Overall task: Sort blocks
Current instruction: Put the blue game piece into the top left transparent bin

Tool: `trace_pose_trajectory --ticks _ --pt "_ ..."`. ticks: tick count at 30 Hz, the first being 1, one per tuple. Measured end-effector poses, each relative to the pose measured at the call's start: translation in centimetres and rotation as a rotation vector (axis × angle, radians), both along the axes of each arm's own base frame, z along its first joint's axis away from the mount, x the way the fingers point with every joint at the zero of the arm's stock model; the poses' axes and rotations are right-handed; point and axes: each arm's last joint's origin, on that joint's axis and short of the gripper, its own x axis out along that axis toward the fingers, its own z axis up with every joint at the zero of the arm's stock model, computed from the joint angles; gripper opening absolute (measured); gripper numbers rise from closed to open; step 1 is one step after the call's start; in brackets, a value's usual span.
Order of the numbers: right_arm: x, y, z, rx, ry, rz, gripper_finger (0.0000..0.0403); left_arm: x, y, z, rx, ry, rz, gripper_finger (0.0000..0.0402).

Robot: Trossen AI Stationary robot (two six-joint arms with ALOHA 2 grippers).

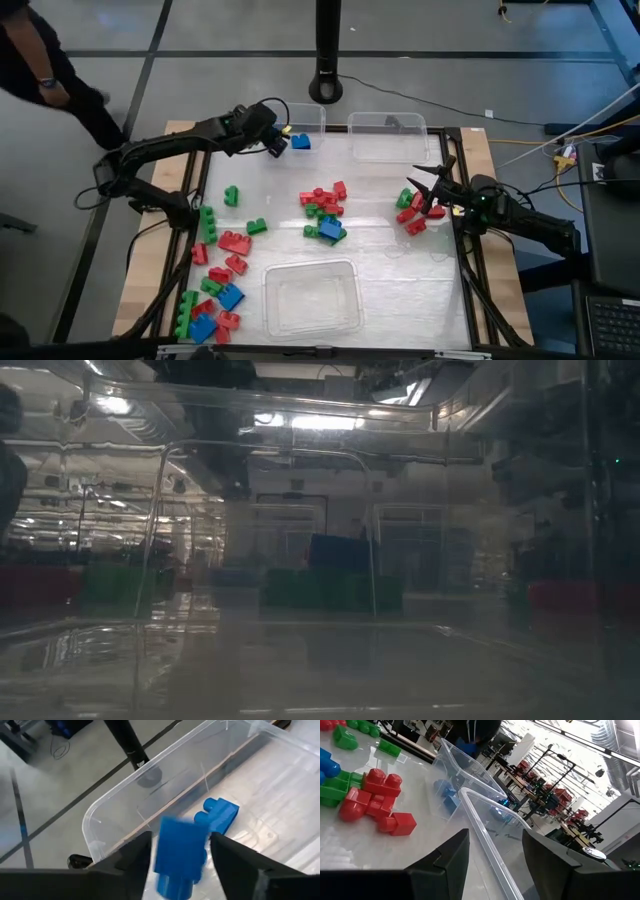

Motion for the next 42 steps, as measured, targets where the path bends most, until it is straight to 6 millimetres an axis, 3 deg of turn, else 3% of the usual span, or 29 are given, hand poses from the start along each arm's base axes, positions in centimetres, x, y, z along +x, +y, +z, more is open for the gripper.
trace_pose_trajectory --ticks 5,10,15,22,28,42 --pt "0.0 0.0 0.0 0.0 0.0 -0.002 0.0186 -0.2 -0.2 0.2 -0.013 -0.032 0.027 0.0261" --pt "0.0 0.0 0.0 0.0 0.0 -0.002 0.0186 -0.3 -1.5 1.5 -0.029 -0.005 -0.02 0.0281" --pt "0.0 0.0 0.0 -0.001 0.0 -0.002 0.0186 -0.6 -4.3 4.2 -0.032 -0.054 -0.1 0.0282" --pt "0.0 0.0 0.0 -0.004 0.002 -0.001 0.0186 -1.9 -9.5 5.6 -0.116 -0.138 -0.224 0.0282" --pt "0.0 0.0 0.0 -0.004 0.002 -0.002 0.0186 -3.3 -13.7 5.2 -0.237 -0.113 -0.274 0.0282" --pt "0.0 0.0 0.0 -0.007 0.005 -0.001 0.0186 -5.7 -21.9 1.4 -0.582 -0.092 -0.282 0.0282"
